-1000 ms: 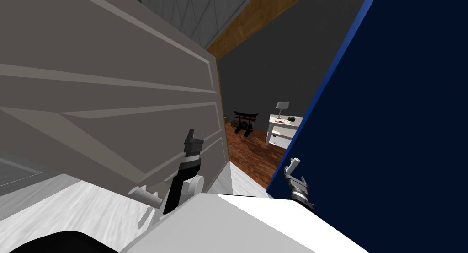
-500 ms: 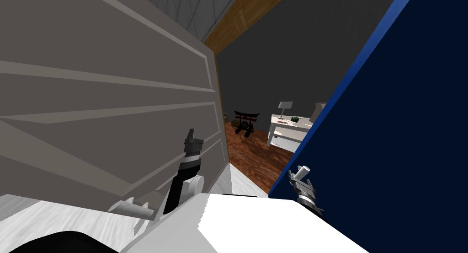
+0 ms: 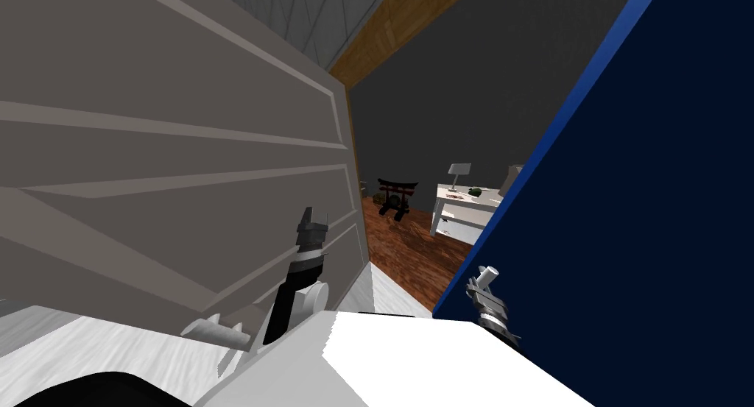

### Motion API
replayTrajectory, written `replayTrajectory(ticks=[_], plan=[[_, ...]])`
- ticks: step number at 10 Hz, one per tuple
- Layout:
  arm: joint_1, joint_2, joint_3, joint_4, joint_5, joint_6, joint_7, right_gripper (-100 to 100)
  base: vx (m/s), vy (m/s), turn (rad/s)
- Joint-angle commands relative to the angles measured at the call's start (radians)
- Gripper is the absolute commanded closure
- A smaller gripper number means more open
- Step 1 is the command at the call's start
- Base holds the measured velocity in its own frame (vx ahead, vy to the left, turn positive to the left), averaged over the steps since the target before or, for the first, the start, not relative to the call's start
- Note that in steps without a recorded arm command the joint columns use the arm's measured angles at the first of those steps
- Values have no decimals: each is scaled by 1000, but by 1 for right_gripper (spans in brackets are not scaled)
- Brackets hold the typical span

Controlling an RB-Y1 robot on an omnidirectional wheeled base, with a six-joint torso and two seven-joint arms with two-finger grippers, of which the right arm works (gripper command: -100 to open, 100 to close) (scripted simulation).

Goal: Pull the door open

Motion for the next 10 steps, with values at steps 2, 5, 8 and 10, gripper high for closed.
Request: replayTrajectory(ticks=[2,5,8,10], plan=[[5,-7,17,-9,10,-1,-9,100,-56,4,27],[14,-20,50,-27,28,-3,-26,100,-212,-3,64],[26,-36,91,-48,51,-5,-47,100,-221,13,56],[32,-44,110,-59,62,-7,-57,100,-205,2,48]])
